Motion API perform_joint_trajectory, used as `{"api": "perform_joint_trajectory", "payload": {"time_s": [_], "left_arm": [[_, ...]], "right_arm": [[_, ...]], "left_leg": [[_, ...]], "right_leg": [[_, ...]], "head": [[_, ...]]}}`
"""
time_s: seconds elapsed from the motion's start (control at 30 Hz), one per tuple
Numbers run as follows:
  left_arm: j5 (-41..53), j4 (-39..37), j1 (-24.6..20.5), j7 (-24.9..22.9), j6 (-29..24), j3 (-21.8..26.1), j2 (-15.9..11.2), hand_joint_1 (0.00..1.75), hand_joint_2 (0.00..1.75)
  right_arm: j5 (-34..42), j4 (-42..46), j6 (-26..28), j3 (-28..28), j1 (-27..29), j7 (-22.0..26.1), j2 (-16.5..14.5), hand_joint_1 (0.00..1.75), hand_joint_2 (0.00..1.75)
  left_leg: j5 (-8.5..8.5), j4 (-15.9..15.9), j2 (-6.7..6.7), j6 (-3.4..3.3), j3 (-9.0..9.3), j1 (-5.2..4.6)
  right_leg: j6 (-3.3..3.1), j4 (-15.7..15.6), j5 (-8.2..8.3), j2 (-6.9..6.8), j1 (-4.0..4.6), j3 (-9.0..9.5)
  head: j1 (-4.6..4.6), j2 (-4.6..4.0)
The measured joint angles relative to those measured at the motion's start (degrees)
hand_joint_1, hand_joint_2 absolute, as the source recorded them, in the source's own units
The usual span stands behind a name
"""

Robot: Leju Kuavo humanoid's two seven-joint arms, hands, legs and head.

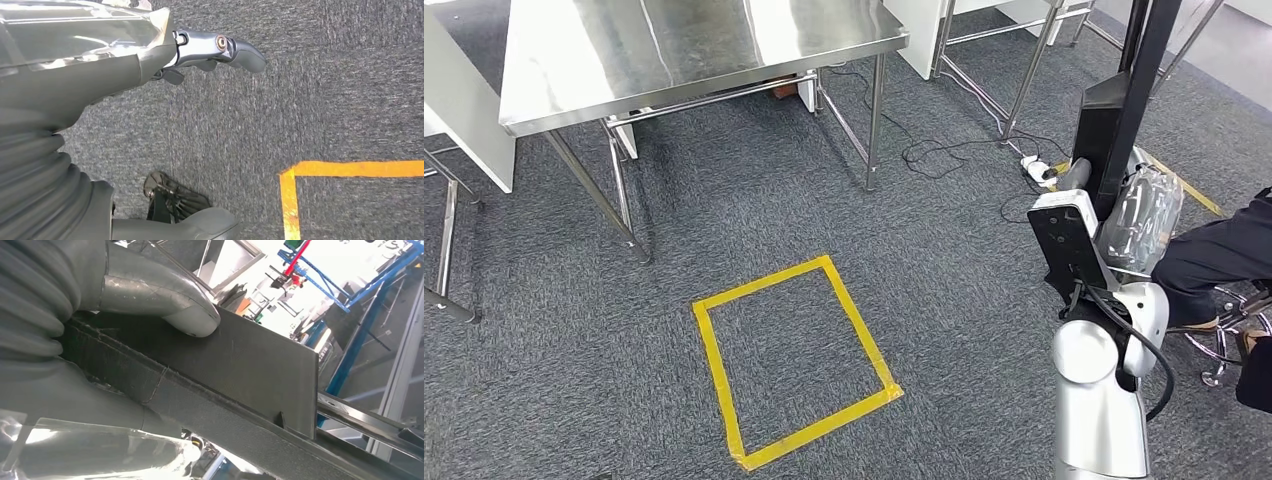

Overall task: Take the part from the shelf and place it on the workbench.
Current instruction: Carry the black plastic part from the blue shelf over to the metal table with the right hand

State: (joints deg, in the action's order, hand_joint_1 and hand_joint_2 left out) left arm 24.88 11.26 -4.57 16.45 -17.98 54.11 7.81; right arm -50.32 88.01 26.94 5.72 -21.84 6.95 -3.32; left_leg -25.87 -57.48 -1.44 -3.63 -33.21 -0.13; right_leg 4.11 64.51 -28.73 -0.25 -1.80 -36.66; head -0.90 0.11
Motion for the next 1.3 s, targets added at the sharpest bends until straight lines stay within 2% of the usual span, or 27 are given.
{"api": "perform_joint_trajectory", "payload": {"time_s": [0.03, 0.07, 0.13, 0.23, 0.3, 0.37, 0.4, 0.43, 0.47, 0.5, 0.53, 0.57, 0.6, 0.63, 0.7, 0.77, 0.8, 0.87, 0.9, 0.93, 0.97, 1.03, 1.07, 1.1, 1.17, 1.23, 1.3], "left_arm": [[0.02, 0.0, 0.0, 0.04, 0.02, 0.01, 0.05, 0.0, 1.75], [0.07, 0.0, 0.0, 0.08, 0.03, 0.01, 0.1, 0.0, 1.75], [0.21, 0.0, 0.11, 0.15, 0.06, 0.02, 0.19, 0.0, 1.75], [0.36, 0.0, 0.23, 0.22, 0.09, 0.02, 0.35, 0.0, 1.75], [0.38, 0.0, 0.2, 0.27, 0.1, 0.0, 0.44, 0.0, 1.75], [0.38, 0.0, 0.35, 0.28, 0.18, 0.0, 0.48, 0.0, 1.75], [0.38, 0.0, 0.45, 0.27, 0.22, 0.01, 0.5, 0.0, 1.75], [0.39, 0.0, 0.53, 0.25, 0.29, 0.01, 0.52, 0.0, 1.75], [0.39, 0.0, 0.57, 0.21, 0.34, 0.01, 0.53, 0.0, 1.75], [0.39, 0.0, 0.58, 0.18, 0.37, 0.01, 0.54, 0.0, 1.75], [0.4, 0.0, 0.58, 0.13, 0.39, 0.01, 0.52, 0.0, 1.75], [0.39, 0.0, 0.56, 0.09, 0.39, 0.0, 0.53, 0.0, 1.75], [0.39, 0.0, 0.56, 0.05, 0.37, -0.01, 0.55, 0.0, 1.75], [0.39, 0.0, 0.58, 0.01, 0.33, 0.0, 0.56, 0.0, 1.75], [0.41, 0.01, 0.62, 0.04, 0.32, 0.02, 0.71, 0.0, 1.75], [0.53, 0.02, 0.6, 0.17, 0.52, 0.03, 0.85, 0.0, 1.75], [0.66, 0.02, 0.57, 0.23, 0.69, 0.03, 0.88, 0.0, 1.75], [0.98, 0.01, 0.58, 0.27, 1.04, 0.03, 0.91, 0.0, 1.75], [1.15, 0.01, 0.64, 0.28, 1.16, 0.03, 0.93, 0.0, 1.75], [1.3, 0.0, 0.7, 0.28, 1.25, 0.03, 0.96, 0.0, 1.75], [1.41, 0.0, 0.75, 0.27, 1.32, 0.03, 0.99, 0.0, 1.75], [1.62, 0.0, 0.78, 0.27, 1.47, 0.03, 1.07, 0.0, 1.75], [1.68, 0.0, 0.78, 0.26, 1.58, 0.02, 1.09, 0.0, 1.75], [1.73, 0.0, 0.78, 0.23, 1.67, 0.02, 1.1, 0.0, 1.75], [1.89, 0.0, 0.8, 0.16, 1.78, 0.01, 1.11, 0.0, 1.75], [2.13, 0.03, 0.81, 0.13, 1.8, 0.01, 1.01, 0.0, 1.75], [2.3, 0.06, 0.78, 0.13, 1.8, 0.0, 0.9, 0.0, 1.75]], "right_arm": [[-0.09, -0.02, -0.04, 0.01, -0.02, -0.04, 0.0, 1.75, 1.75], [-0.16, -0.04, -0.09, 0.02, -0.01, -0.11, -0.01, 1.75, 1.75], [-0.32, -0.08, -0.14, 0.0, 0.12, -0.24, -0.01, 1.75, 1.75], [-0.57, 0.0, -0.14, 0.0, 0.17, -0.31, -0.08, 1.75, 1.75], [-0.71, 0.05, -0.13, 0.01, 0.17, -0.31, -0.13, 1.75, 1.75], [-0.92, 0.05, -0.13, 0.01, 0.37, -0.34, -0.14, 1.75, 1.75], [-1.02, 0.05, -0.14, 0.01, 0.5, -0.37, -0.15, 1.75, 1.75], [-1.08, 0.05, -0.14, 0.0, 0.61, -0.4, -0.15, 1.75, 1.75], [-1.12, 0.05, -0.15, -0.01, 0.68, -0.41, -0.15, 1.75, 1.75], [-1.13, 0.05, -0.17, -0.01, 0.69, -0.41, -0.17, 1.75, 1.75], [-1.13, 0.03, -0.23, -0.01, 0.65, -0.38, -0.18, 1.75, 1.75], [-1.1, -0.01, -0.32, -0.01, 0.55, -0.3, -0.18, 1.75, 1.75], [-1.03, -0.08, -0.45, -0.01, 0.48, -0.21, -0.17, 1.75, 1.75], [-0.94, -0.18, -0.56, 0.0, 0.44, -0.09, -0.16, 1.75, 1.75], [-0.74, -0.31, -0.69, -0.01, 0.33, 0.11, -0.09, 1.75, 1.75], [-0.62, -0.34, -0.65, 0.0, 0.1, 0.28, 0.05, 1.75, 1.75], [-0.58, -0.35, -0.62, 0.01, 0.1, 0.33, 0.17, 1.75, 1.75], [-0.56, -0.36, -0.54, 0.01, 0.54, 0.37, 0.41, 1.75, 1.75], [-0.55, -0.36, -0.48, -0.01, 0.95, 0.35, 0.56, 1.75, 1.75], [-0.55, -0.35, -0.43, -0.03, 1.36, 0.3, 0.67, 1.75, 1.75], [-0.55, -0.31, -0.38, -0.03, 1.69, 0.23, 0.75, 1.75, 1.75], [-0.62, -0.16, -0.33, -0.03, 2.01, 0.04, 0.84, 1.75, 1.75], [-0.72, 0.0, -0.29, -0.04, 2.13, -0.08, 0.86, 1.75, 1.75], [-0.83, 0.15, -0.26, -0.04, 2.25, -0.18, 0.88, 1.75, 1.75], [-1.03, 0.49, -0.21, -0.08, 2.57, -0.41, 0.91, 1.75, 1.75], [-1.13, 0.88, -0.21, -0.14, 2.83, -0.55, 0.92, 1.75, 1.75], [-1.22, 1.42, -0.18, -0.24, 2.97, -0.58, 0.9, 1.75, 1.75]], "left_leg": [[-0.21, -0.15, -0.1, 0.38, 0.09, 0.04], [-0.42, -0.27, -0.14, 0.79, 0.01, 0.03], [-0.59, -0.6, -0.14, 1.53, -0.07, -0.02], [-1.52, -2.31, 0.37, 2.43, -0.54, 0.16], [-4.14, -8.29, 0.98, 3.0, -3.82, 0.31], [-6.61, -15.64, 1.23, 3.27, -8.74, 0.41], [-6.51, -17.16, 1.25, 3.23, -10.32, 0.4], [-5.15, -16.45, 1.25, 3.07, -10.73, 0.38], [-2.76, -13.69, 1.26, 2.81, -9.97, 0.35], [0.24, -9.58, 1.28, 2.42, -8.45, 0.28], [2.02, -6.13, 1.33, 2.08, -7.14, 0.09], [3.0, -3.35, 1.37, 1.75, -6.09, -0.14], [3.25, -1.9, 1.36, 1.46, -5.52, -0.38], [2.68, -1.7, 1.32, 1.28, -5.41, -0.6], [2.98, -0.85, 1.19, 0.84, -4.5, -0.49], [2.8, -0.06, 1.14, 0.27, -3.45, -0.17], [2.59, 0.13, 1.08, -0.02, -3.02, -0.09], [1.91, 0.15, 0.88, -0.41, -2.41, -0.16], [1.52, 0.14, 0.71, -0.46, -2.02, -0.2], [1.08, 0.13, 0.52, -0.43, -1.49, -0.22], [0.62, 0.13, 0.35, -0.35, -0.84, -0.23], [-0.37, 0.11, 0.09, -0.02, 0.46, -0.31], [-0.9, 0.04, -0.02, 0.22, 0.9, -0.46], [-1.33, -0.04, -0.09, 0.46, 1.17, -0.62], [-1.9, -0.08, -0.15, 0.9, 1.38, -0.74], [-2.36, -0.13, -0.07, 1.37, 1.45, -0.64], [-3.82, -2.59, 0.29, 2.08, 0.39, -0.52]], "right_leg": [[-0.2, -3.52, 1.04, 0.04, -0.01, 1.43], [-0.69, -5.54, 1.69, 0.08, 0.09, 2.33], [-2.19, -6.39, 1.68, 0.15, 0.43, 2.8], [-3.03, -6.5, 1.91, 0.19, 0.16, 3.85], [-3.54, -6.55, 1.52, 0.15, 0.14, 4.45], [-3.99, -6.55, 1.02, 0.12, 0.31, 4.86], [-4.09, -6.52, 0.74, 0.16, 0.4, 5.14], [-4.11, -6.49, 0.38, 0.28, 0.46, 5.57], [-4.06, -6.48, -0.05, 0.34, 0.52, 6.19], [-3.99, -6.5, -0.55, 0.36, 0.56, 6.84], [-3.86, -6.53, -1.02, 0.37, 0.67, 7.48], [-3.7, -6.57, -1.4, 0.34, 0.76, 7.83], [-3.44, -6.66, -1.73, 0.37, 0.84, 7.96], [-3.12, -6.84, -1.96, 0.42, 0.92, 7.98], [-2.43, -7.07, -2.52, 0.41, 0.98, 8.23], [-2.21, -4.26, -3.87, 0.36, 1.05, 7.19], [-2.31, -0.87, -5.07, 0.35, 1.01, 5.32], [-2.39, 7.54, -7.48, 0.36, 1.06, -0.18], [-2.16, 10.08, -7.69, 0.36, 1.05, -2.36], [-1.73, 10.34, -6.77, 0.36, 1.05, -3.44], [-1.19, 7.93, -4.71, 0.35, 1.05, -3.16], [-0.37, -0.66, 0.63, 0.34, 1.1, -0.66], [-0.58, -4.06, 2.51, 0.33, 1.14, 0.62], [-1.03, -6.02, 3.52, 0.32, 1.21, 1.41], [-2.24, -6.53, 3.63, 0.32, 1.42, 1.95], [-2.92, -6.75, 3.49, 0.36, 1.26, 2.2], [-3.74, -7.12, 3.15, 0.35, 0.85, 2.95]], "head": [[0.03, 0.0], [0.04, 0.0], [-0.04, 0.0], [-0.26, 0.0], [-0.38, 0.0], [-0.44, 0.0], [-0.44, 0.0], [-0.44, 0.0], [-0.45, 0.0], [-0.44, 0.0], [-0.39, 0.0], [-0.4, 0.0], [-0.38, 0.0], [-0.38, 0.0], [-0.41, 0.0], [-0.33, 0.0], [-0.26, 0.0], [-0.16, 0.0], [-0.14, 0.0], [-0.11, 0.0], [-0.08, 0.0], [0.02, 0.0], [0.07, 0.0], [0.09, 0.0], [0.04, 0.0], [-0.02, 0.0], [-0.19, 0.0]]}}
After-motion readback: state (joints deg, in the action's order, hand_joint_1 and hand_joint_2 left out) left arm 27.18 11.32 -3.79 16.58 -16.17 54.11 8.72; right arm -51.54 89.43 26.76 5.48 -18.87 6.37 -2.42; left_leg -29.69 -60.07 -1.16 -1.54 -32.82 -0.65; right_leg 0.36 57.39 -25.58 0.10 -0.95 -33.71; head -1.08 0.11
